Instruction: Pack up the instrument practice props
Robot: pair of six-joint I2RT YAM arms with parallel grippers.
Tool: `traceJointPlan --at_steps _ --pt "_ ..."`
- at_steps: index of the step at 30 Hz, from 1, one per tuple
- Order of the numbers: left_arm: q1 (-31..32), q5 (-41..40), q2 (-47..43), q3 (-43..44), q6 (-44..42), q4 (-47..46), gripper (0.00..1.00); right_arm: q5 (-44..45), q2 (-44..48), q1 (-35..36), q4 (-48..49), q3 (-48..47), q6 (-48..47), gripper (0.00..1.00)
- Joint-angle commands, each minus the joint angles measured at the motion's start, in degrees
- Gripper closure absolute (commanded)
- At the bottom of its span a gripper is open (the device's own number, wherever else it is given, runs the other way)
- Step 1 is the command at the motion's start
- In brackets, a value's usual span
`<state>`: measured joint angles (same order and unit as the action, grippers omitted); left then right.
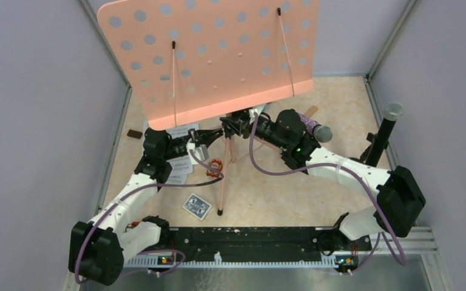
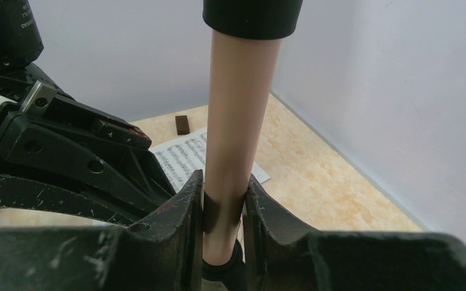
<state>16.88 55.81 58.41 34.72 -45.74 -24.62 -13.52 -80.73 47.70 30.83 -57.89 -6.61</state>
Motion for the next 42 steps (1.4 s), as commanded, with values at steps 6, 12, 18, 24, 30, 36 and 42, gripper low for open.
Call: traceJointPlan --at_steps 6,12,18,24,30,36,42 --pt "0.3 0.6 0.0 1.4 8.6 0.0 1.0 0.4 -1.3 -1.4 -12.2 1.4 -4.9 1.0" --pt "0.3 -3.4 -0.6 -2.0 34.0 -10.9 1.0 0.4 -1.3 -1.4 -12.0 1.5 -4.6 1.0" --pt "0.7 -15.6 -4.1 -8.1 54.7 -17.3 1.0 0.2 -1.5 -1.4 -11.8 1.7 -4.4 1.0" --pt "0.7 -24.9 -3.2 -2.5 70.1 -2.5 1.0 0.1 -1.5 -1.4 -11.8 1.8 -3.8 1.0" --pt "0.7 -23.3 -0.4 -1.9 84.2 -4.7 1.0 -0.2 -1.4 -1.4 -11.8 1.7 -3.0 1.0" --pt "0.7 -22.9 1.9 -0.9 98.5 -0.5 1.0 0.0 -1.0 -1.4 -12.2 2.3 -3.1 1.0" --pt "0.7 -27.9 1.1 -7.6 119.8 -5.6 1.0 -0.1 -1.0 -1.4 -12.1 2.8 -3.0 1.0"
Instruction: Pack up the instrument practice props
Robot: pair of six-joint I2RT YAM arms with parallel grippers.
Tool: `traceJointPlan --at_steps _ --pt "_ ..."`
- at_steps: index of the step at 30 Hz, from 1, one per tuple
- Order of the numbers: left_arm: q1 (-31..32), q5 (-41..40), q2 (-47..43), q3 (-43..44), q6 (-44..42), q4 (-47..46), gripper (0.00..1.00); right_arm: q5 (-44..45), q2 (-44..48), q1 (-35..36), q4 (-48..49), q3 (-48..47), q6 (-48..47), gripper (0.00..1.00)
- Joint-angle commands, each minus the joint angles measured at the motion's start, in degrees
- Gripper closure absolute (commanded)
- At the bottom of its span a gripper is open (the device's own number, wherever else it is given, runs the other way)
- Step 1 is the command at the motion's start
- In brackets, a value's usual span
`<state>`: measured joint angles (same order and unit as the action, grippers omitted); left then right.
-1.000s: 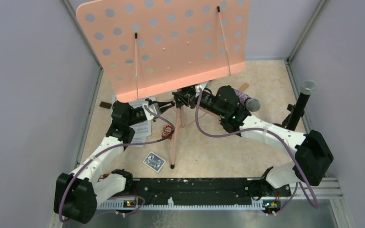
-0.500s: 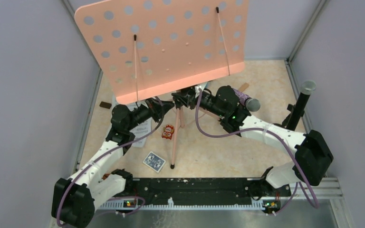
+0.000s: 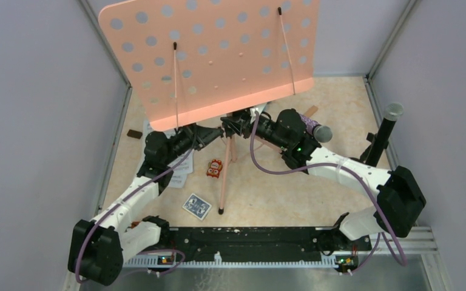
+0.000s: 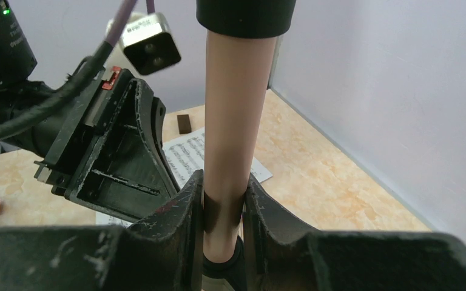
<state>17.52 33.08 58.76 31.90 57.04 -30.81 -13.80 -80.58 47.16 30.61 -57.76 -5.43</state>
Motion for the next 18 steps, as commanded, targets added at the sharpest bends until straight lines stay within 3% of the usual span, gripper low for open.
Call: traceJointPlan --at_steps 1,10,14,16,18 --pt "0.1 -5.8 0.7 -5.9 20.1 -1.0 1.0 0.2 -1.2 -0.8 -11.9 2.6 -4.1 1.0" --pt "0.0 -4.7 5.3 -9.1 38.7 -8.9 1.0 0.3 -1.4 -0.8 -12.7 2.1 -4.3 1.0" --pt "0.0 -3.8 6.9 -8.9 41.0 -11.2 0.96 0.7 -1.5 -0.9 -14.3 1.5 -4.9 1.0" --pt "-0.2 -3.5 7.0 -8.2 39.4 -10.7 0.87 0.8 -1.3 -0.9 -14.7 1.4 -5.3 1.0" --pt "-0.9 -3.3 6.2 -7.4 36.6 -8.8 0.67 0.9 -1.1 -0.9 -15.0 1.4 -5.7 1.0"
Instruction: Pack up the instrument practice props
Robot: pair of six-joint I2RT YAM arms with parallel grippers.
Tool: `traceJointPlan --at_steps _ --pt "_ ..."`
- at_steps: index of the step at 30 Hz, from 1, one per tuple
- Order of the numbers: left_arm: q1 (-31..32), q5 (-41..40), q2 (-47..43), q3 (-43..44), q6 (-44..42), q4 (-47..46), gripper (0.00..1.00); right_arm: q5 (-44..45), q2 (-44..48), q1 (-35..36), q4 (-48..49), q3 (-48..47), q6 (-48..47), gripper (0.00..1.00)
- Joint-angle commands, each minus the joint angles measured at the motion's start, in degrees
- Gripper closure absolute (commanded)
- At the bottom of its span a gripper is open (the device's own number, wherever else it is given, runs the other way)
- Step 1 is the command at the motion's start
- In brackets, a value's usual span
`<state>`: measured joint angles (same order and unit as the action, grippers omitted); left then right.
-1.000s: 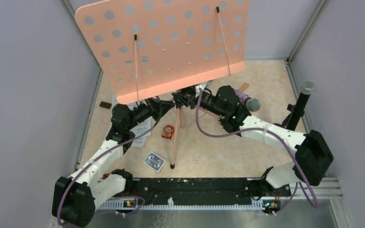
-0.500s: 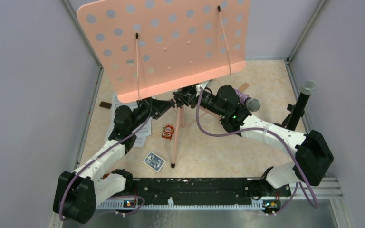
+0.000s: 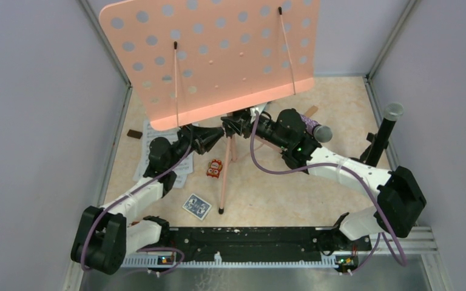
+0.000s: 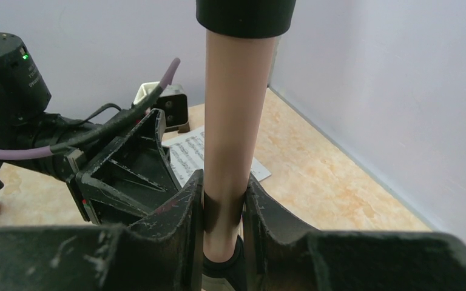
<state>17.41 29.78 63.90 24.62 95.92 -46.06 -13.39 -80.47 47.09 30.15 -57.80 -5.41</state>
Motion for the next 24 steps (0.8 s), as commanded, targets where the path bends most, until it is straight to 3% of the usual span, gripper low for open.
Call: traceJointPlan --at_steps 1,4,8,11,14,19,22,24 --pt "-1.3 0.0 0.3 0.2 -3.6 8.1 0.57 0.5 -1.2 -0.8 -14.7 1.4 -5.8 1.0" --pt "-3.9 -0.7 -3.5 1.2 -10.9 14.5 0.28 0.6 -1.0 -0.8 -15.1 1.3 -6.1 1.0" --pt "-7.1 -9.5 -12.6 4.0 -27.1 32.0 0.06 0.4 -0.6 -0.7 -15.9 0.9 -6.3 1.0" --pt "-7.1 -18.9 -18.9 4.7 -39.9 36.5 0.01 0.1 -0.4 -0.7 -16.6 0.9 -7.0 1.0" --pt "-7.1 -21.0 -23.4 3.6 -54.8 31.9 0.01 0.0 0.0 -0.7 -16.5 1.5 -8.3 1.0" --pt "-7.1 -7.9 -29.8 -2.3 -84.0 13.7 0.01 -0.6 0.0 -0.6 -16.9 1.1 -9.9 1.0" --pt "-7.1 -8.0 -31.7 -3.3 -94.0 11.7 0.01 -0.9 -0.5 -0.4 -19.1 -0.7 -10.9 1.0" --pt "-7.1 -2.0 -31.3 -4.1 -102.5 8.8 0.01 -1.0 -0.9 -0.2 -20.4 -1.6 -11.4 1.0"
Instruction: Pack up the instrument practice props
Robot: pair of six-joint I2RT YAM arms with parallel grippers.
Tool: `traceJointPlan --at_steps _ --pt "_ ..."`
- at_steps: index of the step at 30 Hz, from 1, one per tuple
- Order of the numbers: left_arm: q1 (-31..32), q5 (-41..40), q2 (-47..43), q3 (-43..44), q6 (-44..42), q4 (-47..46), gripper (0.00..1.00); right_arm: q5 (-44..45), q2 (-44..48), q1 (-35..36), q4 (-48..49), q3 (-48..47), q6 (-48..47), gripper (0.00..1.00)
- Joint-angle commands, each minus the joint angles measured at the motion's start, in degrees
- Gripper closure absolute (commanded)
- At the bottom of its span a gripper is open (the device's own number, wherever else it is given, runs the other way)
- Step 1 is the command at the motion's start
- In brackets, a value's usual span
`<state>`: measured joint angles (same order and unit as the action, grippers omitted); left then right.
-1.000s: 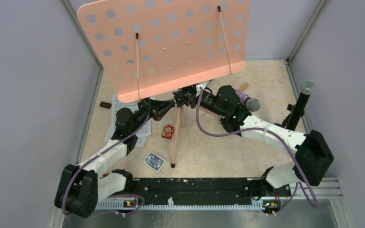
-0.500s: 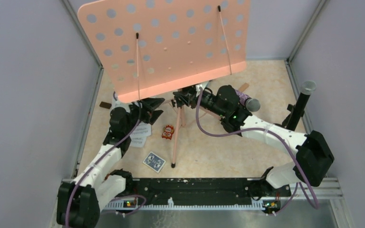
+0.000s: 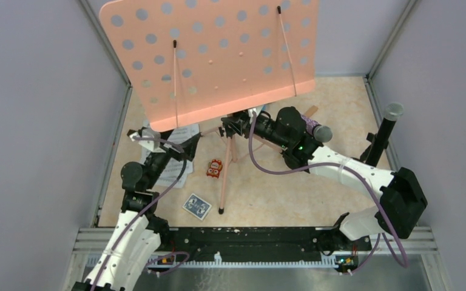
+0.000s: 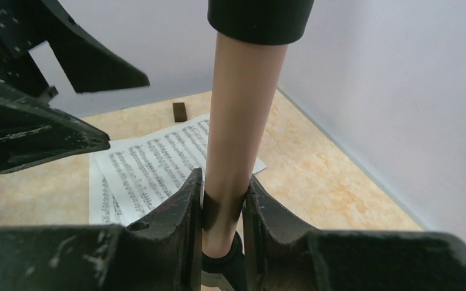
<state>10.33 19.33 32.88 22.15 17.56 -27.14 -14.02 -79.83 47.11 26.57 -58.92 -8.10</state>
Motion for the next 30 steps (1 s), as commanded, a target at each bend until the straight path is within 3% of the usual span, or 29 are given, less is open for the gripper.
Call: traceJointPlan --at_steps 1,4,6,9,14,25,30 --pt "0.0 14.7 0.4 -2.0 -29.9 -11.3 0.04 -0.4 -1.6 -0.2 -17.2 -0.8 -9.0 1.0" --pt "0.4 32.5 3.6 0.9 -49.7 -4.1 0.1 -0.6 -1.9 0.0 -17.6 -1.0 -9.3 1.0" --pt "1.5 34.3 5.5 3.0 -57.6 1.9 0.1 -0.9 -2.3 0.1 -17.6 -0.9 -9.2 1.0" --pt "3.1 35.4 7.3 3.6 -63.0 2.7 0.12 -0.9 -3.3 0.6 -18.4 -1.7 -9.2 1.0" --pt "5.1 35.0 9.8 5.1 -64.6 1.1 0.32 -0.7 -4.8 1.3 -19.2 -2.7 -9.6 1.0" --pt "7.0 36.0 14.6 6.2 -64.2 -1.4 0.38 0.8 -4.9 1.7 -19.4 -2.8 -9.3 1.0" --pt "7.7 35.3 17.0 6.6 -63.2 -3.1 0.48 0.8 -4.9 1.8 -19.5 -2.7 -8.8 1.0"
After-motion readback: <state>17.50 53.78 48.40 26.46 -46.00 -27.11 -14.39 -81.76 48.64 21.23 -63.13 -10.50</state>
